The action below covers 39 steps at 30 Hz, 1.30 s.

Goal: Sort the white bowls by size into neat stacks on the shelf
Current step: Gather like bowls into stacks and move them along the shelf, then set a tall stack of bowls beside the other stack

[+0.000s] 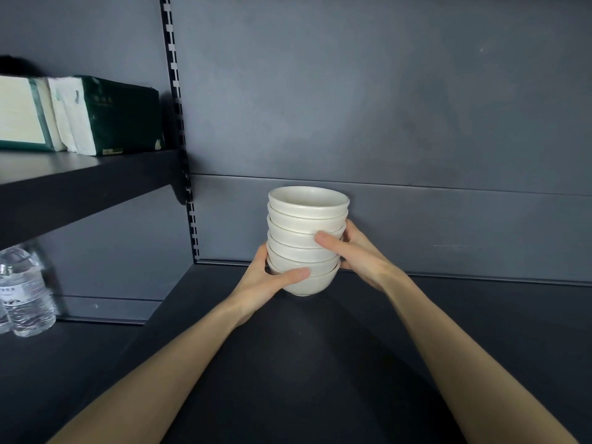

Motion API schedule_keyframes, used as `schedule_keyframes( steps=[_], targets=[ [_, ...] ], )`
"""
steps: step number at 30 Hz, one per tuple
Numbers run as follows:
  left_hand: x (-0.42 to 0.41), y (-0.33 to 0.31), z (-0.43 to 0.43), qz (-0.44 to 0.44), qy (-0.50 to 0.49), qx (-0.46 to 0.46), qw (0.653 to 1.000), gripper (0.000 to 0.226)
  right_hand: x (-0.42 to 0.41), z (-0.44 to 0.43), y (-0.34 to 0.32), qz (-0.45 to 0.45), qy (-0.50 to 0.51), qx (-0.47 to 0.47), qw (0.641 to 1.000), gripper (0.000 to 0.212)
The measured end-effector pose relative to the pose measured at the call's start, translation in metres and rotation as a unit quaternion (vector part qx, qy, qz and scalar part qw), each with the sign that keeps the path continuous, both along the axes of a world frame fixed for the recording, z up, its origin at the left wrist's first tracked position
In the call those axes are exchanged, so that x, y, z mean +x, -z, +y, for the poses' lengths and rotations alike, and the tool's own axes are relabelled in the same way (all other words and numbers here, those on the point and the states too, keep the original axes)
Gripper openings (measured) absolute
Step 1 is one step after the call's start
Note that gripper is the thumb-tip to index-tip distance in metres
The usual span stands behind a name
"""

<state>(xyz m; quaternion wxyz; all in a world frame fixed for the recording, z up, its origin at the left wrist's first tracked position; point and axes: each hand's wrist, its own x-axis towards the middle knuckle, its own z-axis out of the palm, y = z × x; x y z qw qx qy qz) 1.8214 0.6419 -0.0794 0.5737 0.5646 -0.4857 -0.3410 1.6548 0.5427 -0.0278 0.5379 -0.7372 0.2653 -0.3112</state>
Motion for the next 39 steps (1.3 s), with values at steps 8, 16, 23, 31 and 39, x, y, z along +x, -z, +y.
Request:
schedule_keyframes(
  steps=[8,16,23,31,39],
  targets=[
    [-0.001,-0.011,0.009,-0.054,-0.001,0.038,0.998,0.092,-0.014,0.006,-0.014,0.077,0.026,-0.033,0.996,0.083],
    [-0.009,-0.02,0.046,-0.204,-0.123,0.076,0.968,0.048,-0.077,0.017,-0.012,0.14,0.135,-0.15,0.969,0.058],
    [-0.083,-0.047,0.049,-0.381,-0.052,0.064,0.921,0.015,-0.169,0.03,-0.018,0.299,0.179,-0.221,0.911,0.045],
    [-0.255,-0.102,0.008,-0.497,0.065,-0.038,0.864,0.045,-0.332,0.058,-0.053,0.376,0.282,-0.246,0.848,0.053],
    [-0.448,-0.122,-0.003,-0.509,0.122,-0.136,0.841,0.056,-0.529,0.092,-0.082,0.431,0.373,-0.264,0.778,0.057]
  ],
)
